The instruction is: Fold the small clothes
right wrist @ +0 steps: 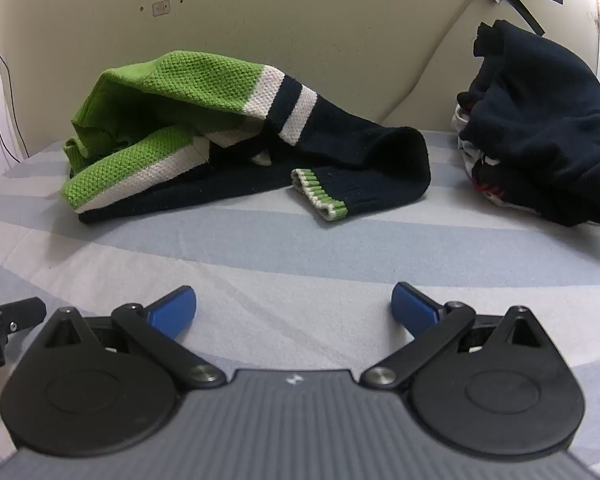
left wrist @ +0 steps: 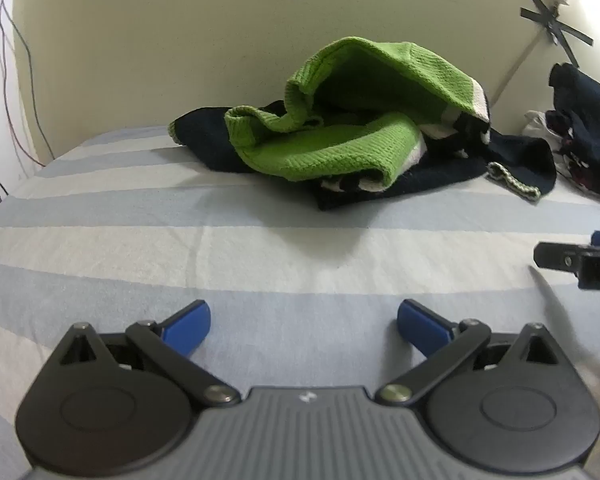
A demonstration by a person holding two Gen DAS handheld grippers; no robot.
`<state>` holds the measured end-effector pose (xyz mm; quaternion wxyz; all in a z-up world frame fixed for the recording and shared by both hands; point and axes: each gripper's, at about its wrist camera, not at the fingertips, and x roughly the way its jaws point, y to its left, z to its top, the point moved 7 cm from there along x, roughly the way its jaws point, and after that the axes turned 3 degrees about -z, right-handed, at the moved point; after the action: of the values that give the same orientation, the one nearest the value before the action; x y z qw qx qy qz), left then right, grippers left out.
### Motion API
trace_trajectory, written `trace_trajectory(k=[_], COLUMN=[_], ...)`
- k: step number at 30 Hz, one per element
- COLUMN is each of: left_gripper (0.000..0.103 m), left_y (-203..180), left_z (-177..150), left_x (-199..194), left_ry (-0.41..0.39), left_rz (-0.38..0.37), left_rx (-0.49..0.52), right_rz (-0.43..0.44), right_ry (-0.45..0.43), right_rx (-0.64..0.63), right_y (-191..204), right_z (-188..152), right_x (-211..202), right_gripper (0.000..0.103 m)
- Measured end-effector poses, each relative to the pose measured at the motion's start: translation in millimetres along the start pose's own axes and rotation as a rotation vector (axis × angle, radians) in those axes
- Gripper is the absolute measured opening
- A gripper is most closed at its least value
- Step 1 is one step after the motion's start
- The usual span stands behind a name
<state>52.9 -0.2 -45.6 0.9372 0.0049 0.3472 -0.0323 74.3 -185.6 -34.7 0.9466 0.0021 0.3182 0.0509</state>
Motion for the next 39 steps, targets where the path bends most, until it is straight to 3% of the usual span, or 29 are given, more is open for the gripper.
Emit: trace_trajectory(k=[6, 16, 39], left_gripper=[0.103, 0.103, 0.103], left_y=[-4, -2, -3], left_z=[-5, -3, -3], left_x=[-9, -9, -5], left_ry=[-0.046, -0.022, -0.005], left_rz=[-0.005, -0.057, -0.062], left_rx=[-0.008, -0.011, 0.010], right_rz=[0.003, -0.010, -0.030], right_ry=[-0.002, 0.004, 0.014], right_rx=[0.005, -0.013, -0.029], right_y=[-1, -1, 2], right_z=[0, 0, -1], right_x=[0, 0, 4], right_gripper=[0.103, 0.103, 0.103])
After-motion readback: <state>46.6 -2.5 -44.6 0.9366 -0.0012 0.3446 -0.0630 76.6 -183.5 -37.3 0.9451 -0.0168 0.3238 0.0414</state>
